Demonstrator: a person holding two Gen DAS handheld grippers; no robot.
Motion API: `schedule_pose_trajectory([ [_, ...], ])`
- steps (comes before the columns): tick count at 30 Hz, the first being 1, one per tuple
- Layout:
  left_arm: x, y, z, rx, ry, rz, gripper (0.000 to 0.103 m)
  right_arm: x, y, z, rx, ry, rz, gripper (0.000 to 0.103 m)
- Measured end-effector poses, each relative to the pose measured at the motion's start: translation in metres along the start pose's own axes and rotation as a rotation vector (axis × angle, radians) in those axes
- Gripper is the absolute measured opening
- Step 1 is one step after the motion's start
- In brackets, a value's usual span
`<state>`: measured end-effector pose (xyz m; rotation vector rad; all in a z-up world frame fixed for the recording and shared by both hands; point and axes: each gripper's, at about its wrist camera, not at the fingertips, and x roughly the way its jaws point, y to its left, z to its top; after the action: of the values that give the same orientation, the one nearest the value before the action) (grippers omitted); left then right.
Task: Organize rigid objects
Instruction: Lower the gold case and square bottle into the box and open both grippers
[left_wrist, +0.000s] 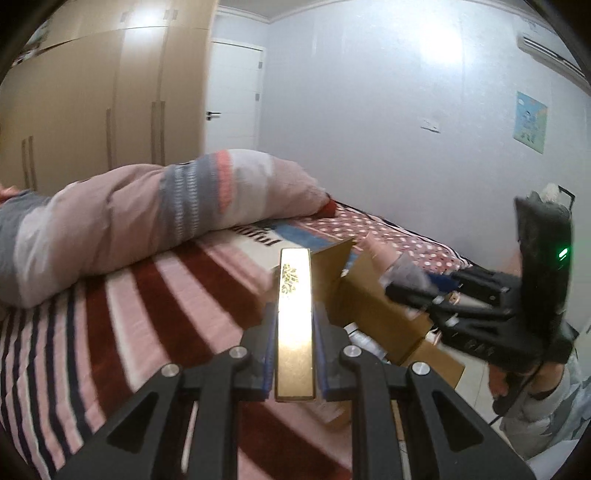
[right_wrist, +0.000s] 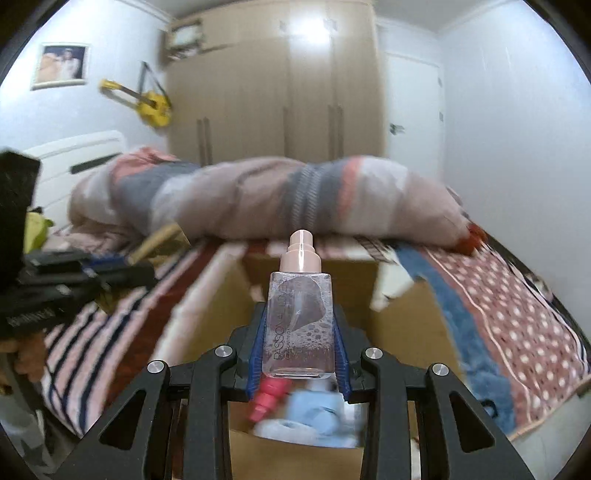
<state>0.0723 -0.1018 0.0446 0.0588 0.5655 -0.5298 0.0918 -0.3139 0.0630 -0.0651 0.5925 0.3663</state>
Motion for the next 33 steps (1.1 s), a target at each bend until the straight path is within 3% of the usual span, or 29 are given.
schedule_pose_trajectory([
  [6, 0.053, -0.036, 0.015, 0.067, 0.073, -0.024, 0.015, 0.032, -0.036, -0.023, 0.018, 0.122, 0.001, 0.028],
  [14, 0.099, -0.05, 0.015, 0.079, 0.174, -0.022, 0.015, 0.036, -0.051, -0.029, 0.006, 0.103, 0.021, 0.027],
  [19, 0.108, -0.059, 0.015, 0.129, 0.198, 0.052, 0.015, 0.032, -0.055, -0.029, 0.025, 0.083, 0.044, 0.027],
  [28, 0.101, -0.051, 0.016, 0.09, 0.184, 0.058, 0.016, 0.027, -0.055, -0.029, 0.03, 0.077, 0.051, 0.027],
  [31, 0.09, -0.05, 0.016, 0.08, 0.169, 0.053, 0.026, 0.026, -0.054, -0.027, 0.023, 0.076, 0.056, 0.027],
  [33, 0.08, -0.049, 0.016, 0.065, 0.148, 0.064, 0.044, 0.025, -0.055, -0.025, 0.024, 0.073, 0.067, 0.027],
])
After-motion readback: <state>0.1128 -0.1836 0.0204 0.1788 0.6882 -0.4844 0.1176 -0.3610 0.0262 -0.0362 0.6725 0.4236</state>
